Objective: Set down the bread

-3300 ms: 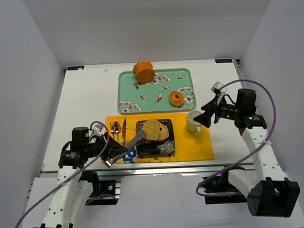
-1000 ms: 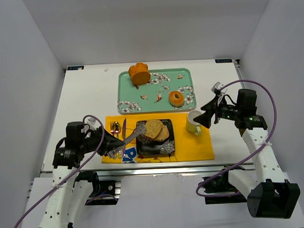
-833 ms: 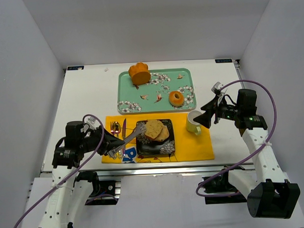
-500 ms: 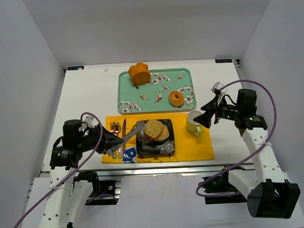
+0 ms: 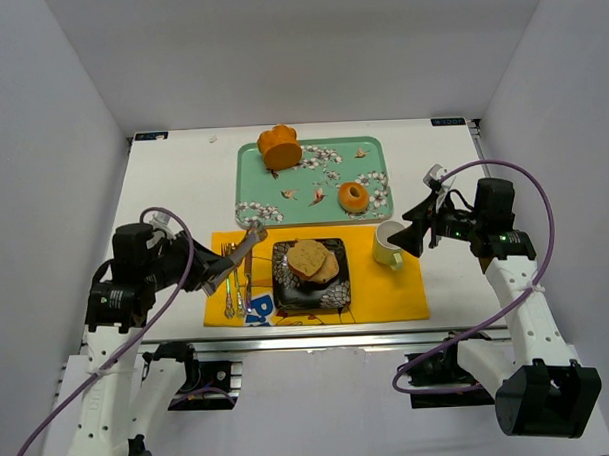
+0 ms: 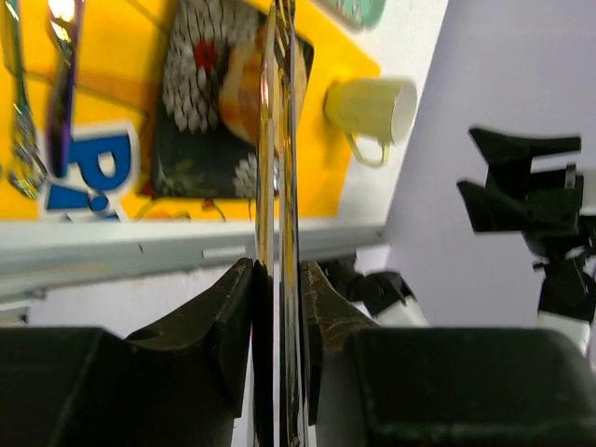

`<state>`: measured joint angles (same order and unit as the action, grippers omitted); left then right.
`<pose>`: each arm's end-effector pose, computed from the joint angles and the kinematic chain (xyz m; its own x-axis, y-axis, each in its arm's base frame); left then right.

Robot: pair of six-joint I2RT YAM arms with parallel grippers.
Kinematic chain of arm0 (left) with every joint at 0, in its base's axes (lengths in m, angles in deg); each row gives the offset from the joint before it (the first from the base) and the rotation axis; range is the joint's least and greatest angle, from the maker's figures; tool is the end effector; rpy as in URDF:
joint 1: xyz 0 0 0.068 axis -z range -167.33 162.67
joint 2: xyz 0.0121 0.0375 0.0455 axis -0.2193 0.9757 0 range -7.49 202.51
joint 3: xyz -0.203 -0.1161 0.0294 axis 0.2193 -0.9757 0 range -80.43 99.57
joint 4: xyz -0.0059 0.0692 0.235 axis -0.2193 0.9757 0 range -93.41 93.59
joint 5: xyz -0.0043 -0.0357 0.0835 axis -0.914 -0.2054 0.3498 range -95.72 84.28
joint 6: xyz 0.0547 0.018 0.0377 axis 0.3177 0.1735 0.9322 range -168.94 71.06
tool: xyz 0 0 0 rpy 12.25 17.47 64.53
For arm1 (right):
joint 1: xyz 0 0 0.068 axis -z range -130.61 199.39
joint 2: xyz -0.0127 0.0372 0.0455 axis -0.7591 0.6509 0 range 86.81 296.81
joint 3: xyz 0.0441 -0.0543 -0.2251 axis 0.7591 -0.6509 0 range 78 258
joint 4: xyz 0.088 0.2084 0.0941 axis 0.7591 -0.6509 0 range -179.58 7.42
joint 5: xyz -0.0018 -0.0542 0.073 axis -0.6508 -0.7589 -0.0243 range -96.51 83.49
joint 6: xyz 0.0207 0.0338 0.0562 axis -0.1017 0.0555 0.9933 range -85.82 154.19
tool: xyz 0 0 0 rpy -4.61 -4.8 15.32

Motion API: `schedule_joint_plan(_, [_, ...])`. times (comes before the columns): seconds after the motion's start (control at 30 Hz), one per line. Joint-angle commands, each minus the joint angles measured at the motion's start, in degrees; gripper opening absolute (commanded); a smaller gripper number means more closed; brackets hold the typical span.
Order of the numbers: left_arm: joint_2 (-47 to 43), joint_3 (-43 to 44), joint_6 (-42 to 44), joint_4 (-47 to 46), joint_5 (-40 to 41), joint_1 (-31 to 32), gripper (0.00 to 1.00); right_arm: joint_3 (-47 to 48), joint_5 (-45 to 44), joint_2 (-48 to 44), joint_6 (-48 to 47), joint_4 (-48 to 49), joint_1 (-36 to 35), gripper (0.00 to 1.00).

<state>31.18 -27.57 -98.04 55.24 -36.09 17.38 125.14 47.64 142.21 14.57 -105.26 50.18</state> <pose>0.1341 -0.0392 0.2827 -0.7825 -0.5898 -0.1995 -0.2458 0.5870 -0.7714 0.2176 0.0420 0.2710 -0.2537 -0.1932 -0.9478 -0.8197 0.5631 0.1046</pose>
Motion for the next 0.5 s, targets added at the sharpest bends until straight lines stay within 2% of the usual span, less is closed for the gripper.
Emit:
schedule_joint_plan(0.0, [1.75,5.05,2.77,-0.38,7.42,-0.14,0.33,0.41,1.04,-1.43,-1.30,-0.53,0.34,0.85])
schedule_joint_plan(0.13, [6.13,8.83,7.43,1.72,16.55,-0.05,0.29,-0.29,1.13,-1.78,-0.87,0.17,0.34,0.85])
schedule_joint_plan(0.23, [8.16,6.22,11.12,-1.16,25.69,-0.05,0.27,-0.90,1.22,-2.31,-0.25,0.97,0.34,0.85])
schedule_joint_plan(0.33, [10.01,2.26,15.60,-8.27,34.75,-0.31,0.25,-1.17,1.40,-2.84,-0.95,0.97,0.34,0.85])
schedule_joint_plan(0.47, [14.57,-6.95,23.93,-24.35,37.49,-3.99,0.23,-0.73,1.22,-3.45,-3.05,-0.08,0.34,0.85])
